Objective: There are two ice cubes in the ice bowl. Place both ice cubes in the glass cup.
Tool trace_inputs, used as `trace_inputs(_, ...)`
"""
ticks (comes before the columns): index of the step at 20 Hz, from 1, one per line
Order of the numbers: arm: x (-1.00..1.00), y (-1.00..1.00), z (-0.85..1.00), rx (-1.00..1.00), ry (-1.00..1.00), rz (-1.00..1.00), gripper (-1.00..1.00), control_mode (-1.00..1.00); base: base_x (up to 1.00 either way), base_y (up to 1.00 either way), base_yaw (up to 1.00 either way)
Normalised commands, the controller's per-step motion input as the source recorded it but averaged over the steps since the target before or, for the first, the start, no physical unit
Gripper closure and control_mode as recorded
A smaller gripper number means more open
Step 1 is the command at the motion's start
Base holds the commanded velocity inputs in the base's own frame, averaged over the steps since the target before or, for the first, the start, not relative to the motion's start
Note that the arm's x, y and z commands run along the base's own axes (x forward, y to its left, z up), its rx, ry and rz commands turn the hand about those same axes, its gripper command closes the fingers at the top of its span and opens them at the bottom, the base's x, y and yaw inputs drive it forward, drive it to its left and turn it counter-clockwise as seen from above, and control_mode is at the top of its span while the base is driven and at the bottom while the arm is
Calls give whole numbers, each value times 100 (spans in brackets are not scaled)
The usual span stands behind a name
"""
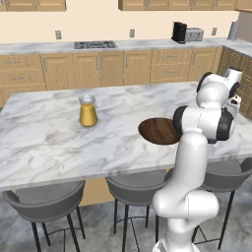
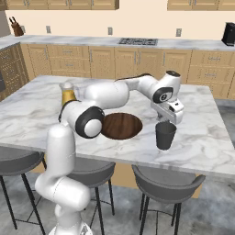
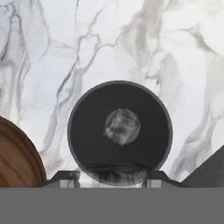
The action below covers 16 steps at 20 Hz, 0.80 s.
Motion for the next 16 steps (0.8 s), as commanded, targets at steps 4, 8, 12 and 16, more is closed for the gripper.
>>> trace_inputs(4,0,0,-25,-10,0,0,100,-100,0,0,0)
trace_inputs(8,0,0,-19,-12,0,0,100,-100,0,0,0)
trace_inputs(12,0,0,-4,-2,0,0,100,-100,0,0,0)
trace_inputs(16,4,0,-11,-4,0,0,100,-100,0,0,0)
